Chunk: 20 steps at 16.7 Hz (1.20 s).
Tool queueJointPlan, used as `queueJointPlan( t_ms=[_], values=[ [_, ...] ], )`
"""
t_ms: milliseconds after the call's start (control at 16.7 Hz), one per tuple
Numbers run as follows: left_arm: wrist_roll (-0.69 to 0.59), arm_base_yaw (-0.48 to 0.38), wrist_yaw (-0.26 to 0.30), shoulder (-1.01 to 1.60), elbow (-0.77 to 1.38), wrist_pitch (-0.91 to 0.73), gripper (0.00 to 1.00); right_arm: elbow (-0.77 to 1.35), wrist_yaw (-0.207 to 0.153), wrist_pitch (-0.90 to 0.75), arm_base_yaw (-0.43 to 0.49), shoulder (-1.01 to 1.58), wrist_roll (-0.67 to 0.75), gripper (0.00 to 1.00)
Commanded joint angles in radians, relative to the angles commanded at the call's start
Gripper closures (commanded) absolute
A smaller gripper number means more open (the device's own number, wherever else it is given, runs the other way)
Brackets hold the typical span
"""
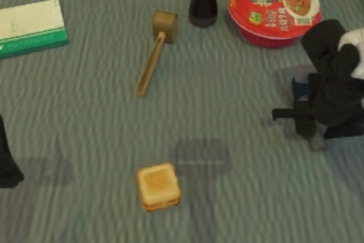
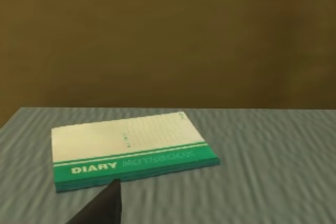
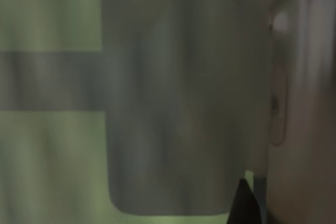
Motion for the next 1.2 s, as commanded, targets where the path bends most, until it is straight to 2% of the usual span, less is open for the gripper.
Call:
queueJointPlan(
  t_ms=[360,420,600,840,1200],
  values=[
    [0.000,0.000,0.000,0.000,0.000,0.000,0.00,0.000,0.000,0.000,0.000,0.000,0.000,1.00],
    [0.000,0.000,0.000,0.000,0.000,0.000,0.00,0.016,0.035,-0.023,-0.004,-0.044,-0.021,1.00],
    [0.000,0.000,0.000,0.000,0.000,0.000,0.00,0.010,0.021,0.011,-0.003,-0.050,-0.029,1.00],
    [0.000,0.000,0.000,0.000,0.000,0.000,0.00,-0.026,-0.052,0.197,-0.002,-0.085,-0.067,1.00],
    [0.000,0.000,0.000,0.000,0.000,0.000,0.00,-0.157,-0.231,0.677,-0.010,-0.186,-0.159,1.00]
  ],
)
